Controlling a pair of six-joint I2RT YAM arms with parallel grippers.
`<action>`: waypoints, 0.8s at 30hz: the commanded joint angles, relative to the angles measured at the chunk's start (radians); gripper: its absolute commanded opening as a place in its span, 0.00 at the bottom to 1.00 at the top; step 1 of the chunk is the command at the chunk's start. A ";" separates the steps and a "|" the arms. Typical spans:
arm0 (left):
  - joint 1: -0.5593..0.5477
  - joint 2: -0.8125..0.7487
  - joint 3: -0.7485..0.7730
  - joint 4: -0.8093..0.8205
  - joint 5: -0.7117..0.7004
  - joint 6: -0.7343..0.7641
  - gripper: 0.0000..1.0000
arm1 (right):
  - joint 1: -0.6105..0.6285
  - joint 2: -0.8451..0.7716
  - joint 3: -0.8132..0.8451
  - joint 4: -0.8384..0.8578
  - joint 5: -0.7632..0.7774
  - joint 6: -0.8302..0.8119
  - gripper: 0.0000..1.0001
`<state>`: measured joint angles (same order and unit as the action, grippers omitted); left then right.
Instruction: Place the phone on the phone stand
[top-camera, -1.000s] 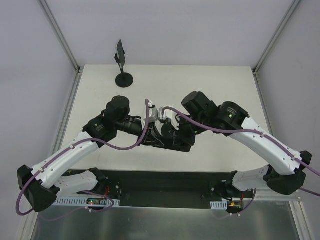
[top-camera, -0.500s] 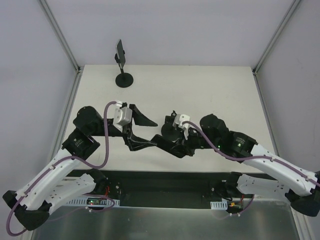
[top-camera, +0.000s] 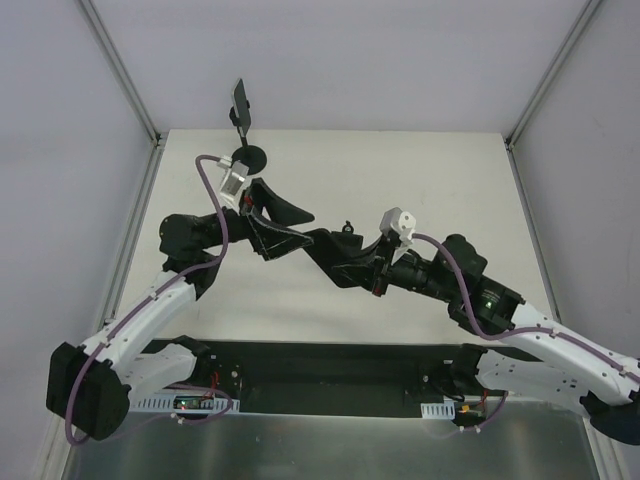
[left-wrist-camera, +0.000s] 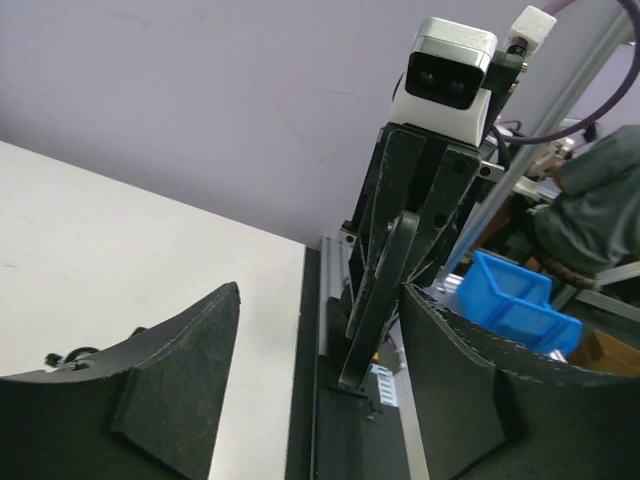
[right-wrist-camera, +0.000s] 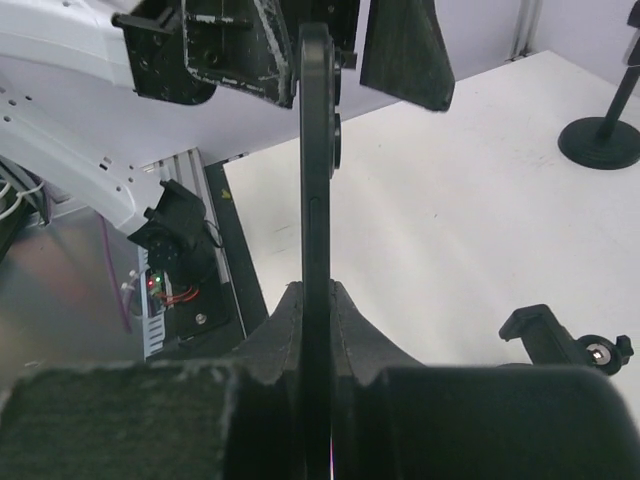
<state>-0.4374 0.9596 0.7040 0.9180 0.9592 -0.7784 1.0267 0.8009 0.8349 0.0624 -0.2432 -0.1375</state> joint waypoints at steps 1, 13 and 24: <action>0.006 0.093 -0.011 0.592 0.104 -0.391 0.58 | 0.003 -0.009 -0.020 0.249 0.073 0.018 0.00; 0.005 0.085 -0.003 0.550 0.136 -0.357 0.13 | 0.001 0.086 -0.028 0.375 0.104 0.022 0.00; 0.005 0.074 -0.006 0.545 0.130 -0.363 0.31 | -0.004 0.161 -0.066 0.496 0.087 0.107 0.01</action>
<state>-0.4126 1.0546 0.6872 1.2800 1.0481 -1.1164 1.0344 0.9375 0.7715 0.4309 -0.2039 -0.0570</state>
